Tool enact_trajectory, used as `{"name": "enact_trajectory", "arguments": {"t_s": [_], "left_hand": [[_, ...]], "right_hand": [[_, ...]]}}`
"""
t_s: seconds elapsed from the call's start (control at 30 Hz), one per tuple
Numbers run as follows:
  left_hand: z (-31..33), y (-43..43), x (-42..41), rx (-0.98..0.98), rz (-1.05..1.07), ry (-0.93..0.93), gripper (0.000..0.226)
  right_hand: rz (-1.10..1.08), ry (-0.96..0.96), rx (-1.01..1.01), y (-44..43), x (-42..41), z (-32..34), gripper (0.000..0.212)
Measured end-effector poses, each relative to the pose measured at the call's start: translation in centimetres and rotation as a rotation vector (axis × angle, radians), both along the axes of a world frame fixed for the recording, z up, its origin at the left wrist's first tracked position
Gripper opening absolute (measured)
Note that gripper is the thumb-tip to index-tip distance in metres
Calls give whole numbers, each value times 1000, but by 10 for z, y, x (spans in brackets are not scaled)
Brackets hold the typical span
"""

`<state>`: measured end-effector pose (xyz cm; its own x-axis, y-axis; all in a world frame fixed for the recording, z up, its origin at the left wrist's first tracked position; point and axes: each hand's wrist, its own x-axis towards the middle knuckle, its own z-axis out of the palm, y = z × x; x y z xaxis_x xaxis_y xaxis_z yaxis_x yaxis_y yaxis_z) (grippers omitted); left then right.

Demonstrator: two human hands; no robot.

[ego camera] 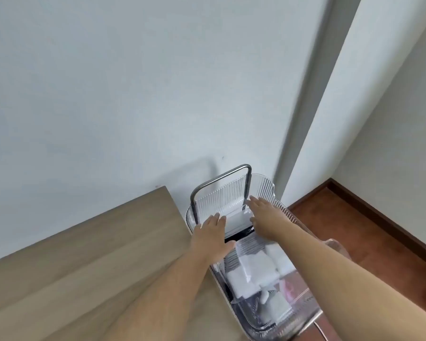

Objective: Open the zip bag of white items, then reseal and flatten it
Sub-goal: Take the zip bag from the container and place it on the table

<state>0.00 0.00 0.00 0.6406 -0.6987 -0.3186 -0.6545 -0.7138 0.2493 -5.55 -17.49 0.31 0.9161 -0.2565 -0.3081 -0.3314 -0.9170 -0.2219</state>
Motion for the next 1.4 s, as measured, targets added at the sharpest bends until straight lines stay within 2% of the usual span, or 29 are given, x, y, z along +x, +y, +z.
{"name": "enact_trajectory", "arguments": {"t_s": [0.17,0.3,0.33,0.4,0.57,0.8,0.9,1.07,1.23,1.4], "left_hand": [[-14,-17,2,-141,253,249,68],[-14,-17,-7,-278,351,208,16],[-11,-17,-10,-303,360,226,11],[-2,-17,-17,-355,361,266,10],[40,-20,-25,-504,353,227,9],[141,12,-24,-737,322,-47,9],[183,49,-23,-778,331,-130,8],[219,144,-21,-772,387,-191,9],[211,280,-37,-685,472,-121,11],[175,421,-64,-591,585,-15,10]], "right_hand": [[63,-37,-24,-3,9,-6,58],[124,14,-118,-12,-8,2,33],[131,26,-121,-15,-13,6,27],[115,19,-88,-20,-22,17,22],[30,-125,-44,-31,-36,65,16],[81,-434,-122,-7,-28,167,15],[133,-560,-126,28,-23,207,15],[235,-634,-95,117,-18,233,16],[331,-532,3,246,-23,220,18],[404,-441,121,381,-41,189,16]]}}
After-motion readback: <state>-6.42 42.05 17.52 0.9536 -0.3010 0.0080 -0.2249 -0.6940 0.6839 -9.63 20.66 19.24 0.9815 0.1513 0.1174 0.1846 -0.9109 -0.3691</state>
